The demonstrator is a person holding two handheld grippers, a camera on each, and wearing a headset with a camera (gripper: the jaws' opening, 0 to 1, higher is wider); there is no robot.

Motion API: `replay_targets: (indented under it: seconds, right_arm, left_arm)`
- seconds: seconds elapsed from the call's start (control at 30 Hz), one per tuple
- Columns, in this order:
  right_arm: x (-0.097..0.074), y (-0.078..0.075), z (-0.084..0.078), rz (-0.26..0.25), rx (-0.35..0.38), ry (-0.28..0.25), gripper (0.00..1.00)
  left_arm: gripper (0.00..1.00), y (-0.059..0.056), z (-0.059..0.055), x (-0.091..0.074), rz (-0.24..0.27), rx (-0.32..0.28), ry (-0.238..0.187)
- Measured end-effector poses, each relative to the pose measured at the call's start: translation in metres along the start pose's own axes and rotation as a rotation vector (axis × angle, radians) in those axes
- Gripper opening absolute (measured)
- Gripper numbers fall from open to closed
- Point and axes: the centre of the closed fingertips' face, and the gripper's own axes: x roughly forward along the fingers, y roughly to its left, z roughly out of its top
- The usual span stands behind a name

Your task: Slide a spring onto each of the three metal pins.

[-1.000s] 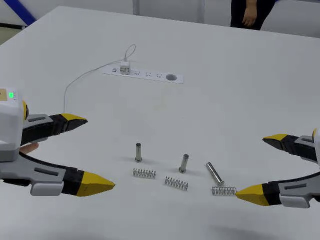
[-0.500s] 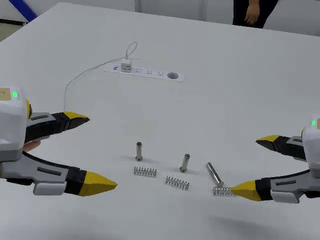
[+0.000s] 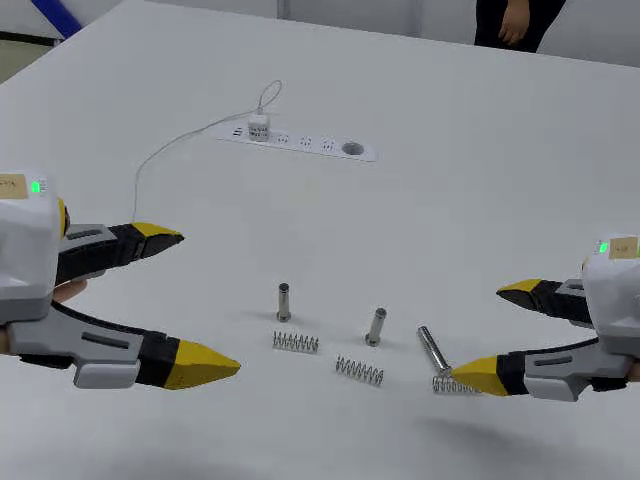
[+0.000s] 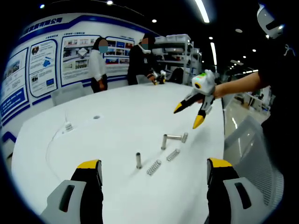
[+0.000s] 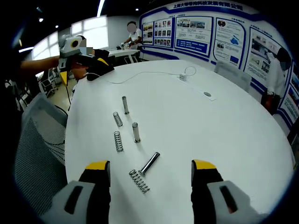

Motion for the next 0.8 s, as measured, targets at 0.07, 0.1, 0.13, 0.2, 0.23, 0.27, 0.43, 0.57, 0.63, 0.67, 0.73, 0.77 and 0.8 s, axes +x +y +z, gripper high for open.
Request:
replay_targets:
  seconds: [0.07,0.1,0.13,0.2,0.23,0.27,0.43,0.57,0.63,0.67,0.73,0.77,0.8]
  right_arm:
    - [0.002,-0.001,-0.001,-0.002,0.007,0.003,0.69]
    - [0.003,-0.001,-0.001,-0.003,0.010,0.003,0.68]
    - [0.005,-0.002,-0.001,-0.005,0.016,0.006,0.68]
    - [0.009,-0.002,-0.001,-0.007,0.030,0.007,0.68]
    - [0.011,-0.002,-0.001,-0.005,0.034,0.007,0.67]
    - [0.013,-0.001,0.000,-0.003,0.038,0.007,0.67]
    - [0.023,-0.002,0.001,-0.004,0.038,0.016,0.63]
    - [0.032,-0.006,-0.003,-0.003,0.051,0.030,0.59]
    - [0.037,-0.008,-0.005,0.000,0.055,0.043,0.58]
    - [0.039,-0.008,-0.007,0.000,0.056,0.048,0.58]
    - [0.044,-0.010,-0.010,0.000,0.061,0.063,0.56]
    - [0.046,-0.011,-0.012,0.001,0.064,0.069,0.54]
    - [0.048,-0.012,-0.013,0.003,0.069,0.076,0.54]
  left_arm:
    - [0.93,0.000,-0.001,0.000,0.001,-0.003,0.003]
    - [0.91,0.001,-0.001,0.000,0.001,-0.002,0.003]
    - [0.89,0.000,0.000,0.001,-0.004,-0.006,0.001]
    - [0.86,-0.002,-0.002,0.002,-0.016,-0.026,0.011]
    - [0.84,-0.002,-0.002,0.002,-0.014,-0.024,0.010]
    - [0.85,-0.001,-0.002,0.003,-0.011,-0.020,0.010]
    - [0.90,0.003,-0.001,0.003,0.009,-0.005,0.005]
    - [0.91,0.008,-0.001,0.004,0.020,-0.009,0.005]
    - [0.91,0.008,-0.001,0.005,0.013,-0.013,0.006]
    - [0.91,0.008,-0.002,0.005,0.011,-0.013,0.006]
    - [0.92,0.008,-0.003,0.007,0.009,-0.014,0.011]
    - [0.92,0.008,-0.004,0.008,0.008,-0.013,0.013]
    - [0.92,0.008,-0.005,0.008,0.007,-0.014,0.014]
